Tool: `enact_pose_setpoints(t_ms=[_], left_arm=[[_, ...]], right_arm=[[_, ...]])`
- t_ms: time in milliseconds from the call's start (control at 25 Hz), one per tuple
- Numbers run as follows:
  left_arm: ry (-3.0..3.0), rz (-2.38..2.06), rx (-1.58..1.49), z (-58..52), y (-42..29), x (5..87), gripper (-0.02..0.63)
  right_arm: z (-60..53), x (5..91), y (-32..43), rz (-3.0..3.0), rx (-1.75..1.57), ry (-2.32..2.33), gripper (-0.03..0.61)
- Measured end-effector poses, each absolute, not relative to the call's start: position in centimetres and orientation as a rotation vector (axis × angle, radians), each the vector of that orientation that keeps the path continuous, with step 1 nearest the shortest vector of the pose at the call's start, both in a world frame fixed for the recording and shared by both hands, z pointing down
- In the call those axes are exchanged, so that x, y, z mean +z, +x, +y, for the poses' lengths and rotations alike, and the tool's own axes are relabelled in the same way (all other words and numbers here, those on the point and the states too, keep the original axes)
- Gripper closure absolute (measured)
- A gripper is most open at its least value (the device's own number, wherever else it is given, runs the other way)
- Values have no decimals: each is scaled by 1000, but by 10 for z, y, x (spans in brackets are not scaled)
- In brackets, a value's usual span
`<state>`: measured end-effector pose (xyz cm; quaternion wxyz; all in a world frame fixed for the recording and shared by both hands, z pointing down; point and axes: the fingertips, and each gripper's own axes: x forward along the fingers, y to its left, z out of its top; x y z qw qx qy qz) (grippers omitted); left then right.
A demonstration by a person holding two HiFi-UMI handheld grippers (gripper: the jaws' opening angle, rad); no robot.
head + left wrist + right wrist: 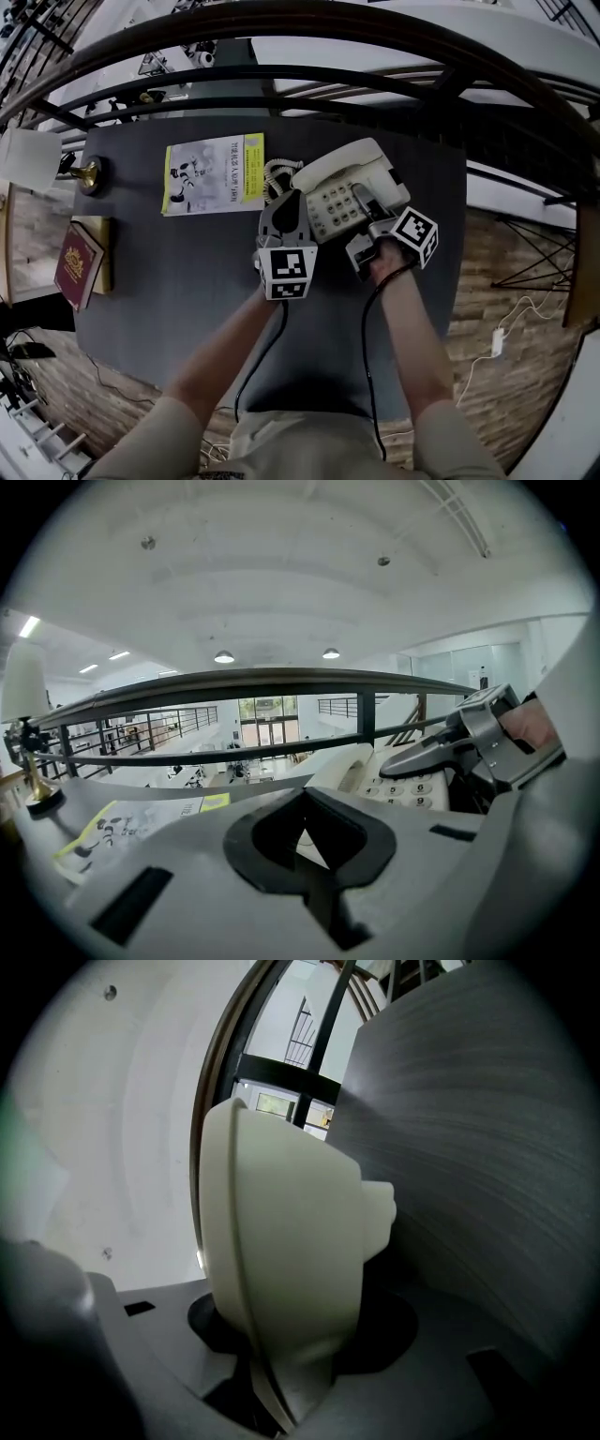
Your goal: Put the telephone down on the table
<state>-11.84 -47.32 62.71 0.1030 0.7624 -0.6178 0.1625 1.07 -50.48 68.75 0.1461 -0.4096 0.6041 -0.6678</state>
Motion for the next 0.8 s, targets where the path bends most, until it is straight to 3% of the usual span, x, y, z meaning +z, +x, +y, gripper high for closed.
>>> enact_pose_setpoints(t_ms=[400, 720, 800], left_arm=[[2255, -1781, 496, -465, -106, 636, 611], [2263, -1748, 504, -448, -102, 643, 611], [2261, -1746, 513, -445, -102, 642, 611]], right_arm=[[-500, 692, 10, 1695, -2079, -1356, 364], [-473, 703, 10, 1734, -2259, -1532, 225], [-466, 703, 13, 1748, -2265, -1556, 215]])
